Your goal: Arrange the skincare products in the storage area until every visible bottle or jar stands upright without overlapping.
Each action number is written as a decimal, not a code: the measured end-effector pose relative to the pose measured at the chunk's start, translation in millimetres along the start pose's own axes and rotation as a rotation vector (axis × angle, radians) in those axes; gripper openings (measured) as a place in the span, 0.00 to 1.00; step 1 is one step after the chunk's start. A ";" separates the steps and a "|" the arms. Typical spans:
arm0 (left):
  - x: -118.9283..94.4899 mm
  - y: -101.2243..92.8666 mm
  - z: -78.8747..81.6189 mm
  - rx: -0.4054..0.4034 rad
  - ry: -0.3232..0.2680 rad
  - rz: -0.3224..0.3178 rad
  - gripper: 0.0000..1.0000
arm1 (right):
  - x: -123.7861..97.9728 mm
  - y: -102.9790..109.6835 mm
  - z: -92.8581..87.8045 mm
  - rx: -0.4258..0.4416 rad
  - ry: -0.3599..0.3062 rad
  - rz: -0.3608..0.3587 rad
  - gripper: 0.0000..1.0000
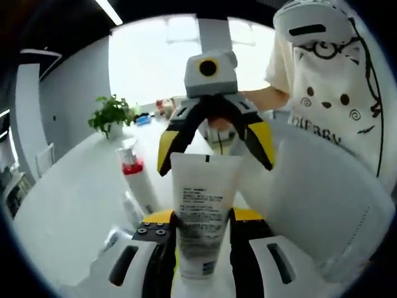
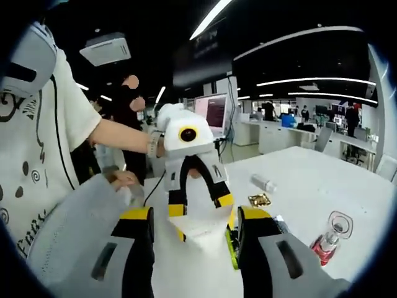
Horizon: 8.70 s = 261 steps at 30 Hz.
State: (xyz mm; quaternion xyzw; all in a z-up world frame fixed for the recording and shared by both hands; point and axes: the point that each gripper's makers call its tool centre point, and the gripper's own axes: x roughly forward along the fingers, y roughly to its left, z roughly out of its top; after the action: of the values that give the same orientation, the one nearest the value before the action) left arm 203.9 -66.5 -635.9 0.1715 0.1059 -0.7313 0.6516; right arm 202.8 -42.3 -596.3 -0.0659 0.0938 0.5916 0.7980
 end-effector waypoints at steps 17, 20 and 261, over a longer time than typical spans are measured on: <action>-6.7 -3.6 2.1 -0.087 -0.124 -0.002 0.28 | 15.7 -0.8 3.2 0.001 -0.086 0.076 0.46; -7.7 -5.2 2.0 -0.093 -0.134 -0.013 0.28 | 17.3 1.8 4.0 -0.001 -0.095 0.086 0.45; 55.4 105.6 -35.4 -0.273 0.126 0.295 0.13 | -11.8 -115.0 -28.0 -0.337 1.044 0.397 0.07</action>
State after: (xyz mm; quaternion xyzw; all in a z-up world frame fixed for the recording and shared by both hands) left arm 307.3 -117.4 -682.7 0.1406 0.2182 -0.5947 0.7609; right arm 307.5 -92.9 -621.5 -0.4558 0.3898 0.6259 0.4986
